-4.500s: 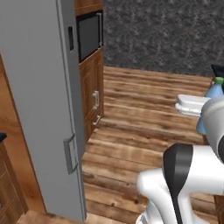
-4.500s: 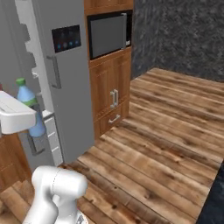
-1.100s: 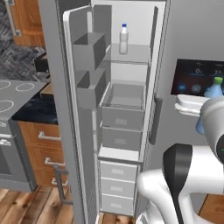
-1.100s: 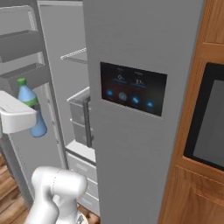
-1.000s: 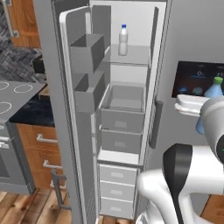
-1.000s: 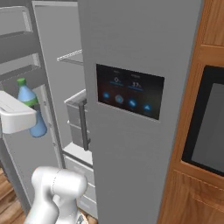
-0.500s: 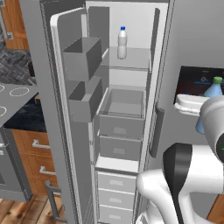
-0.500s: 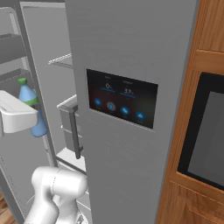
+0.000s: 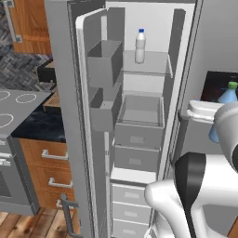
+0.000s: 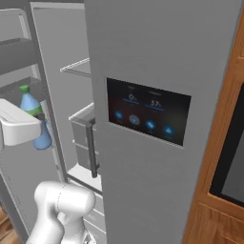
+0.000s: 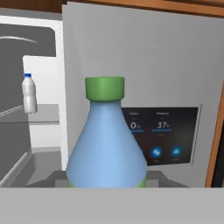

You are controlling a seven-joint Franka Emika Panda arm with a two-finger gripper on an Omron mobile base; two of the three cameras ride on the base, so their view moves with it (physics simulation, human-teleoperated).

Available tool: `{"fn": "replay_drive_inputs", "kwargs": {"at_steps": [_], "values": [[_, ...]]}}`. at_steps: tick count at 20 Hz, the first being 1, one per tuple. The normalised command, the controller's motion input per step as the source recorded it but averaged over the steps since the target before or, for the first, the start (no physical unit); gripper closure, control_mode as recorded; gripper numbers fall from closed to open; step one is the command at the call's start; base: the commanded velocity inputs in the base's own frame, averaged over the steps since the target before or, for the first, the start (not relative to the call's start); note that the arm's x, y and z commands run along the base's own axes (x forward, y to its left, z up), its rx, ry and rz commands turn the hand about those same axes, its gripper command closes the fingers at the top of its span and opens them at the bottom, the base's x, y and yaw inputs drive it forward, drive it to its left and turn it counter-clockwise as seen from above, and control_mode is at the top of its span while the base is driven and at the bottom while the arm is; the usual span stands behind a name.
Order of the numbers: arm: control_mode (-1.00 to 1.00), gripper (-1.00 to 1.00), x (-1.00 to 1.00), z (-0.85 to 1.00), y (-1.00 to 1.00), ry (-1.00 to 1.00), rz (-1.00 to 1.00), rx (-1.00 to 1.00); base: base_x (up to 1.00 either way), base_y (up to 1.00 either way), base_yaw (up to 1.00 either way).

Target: Take the bottled waters from the counter and place them in the freezer to freeze. Close the freezer door after placing the bottles.

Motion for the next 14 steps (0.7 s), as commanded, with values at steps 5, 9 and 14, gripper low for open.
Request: {"fn": "replay_drive_inputs", "kwargs": {"at_steps": [5, 9, 14], "values": [[1.0, 1.0, 0.0, 0.0, 0.0, 0.0, 0.0, 0.0, 0.15, 0.46, 0.0], [1.0, 1.0, 0.0, 0.0, 0.0, 0.0, 0.0, 0.0, 0.28, 0.31, 0.0], [1.0, 1.0, 0.0, 0.0, 0.0, 0.0, 0.0, 0.0, 0.46, 0.12, 0.02]]}}
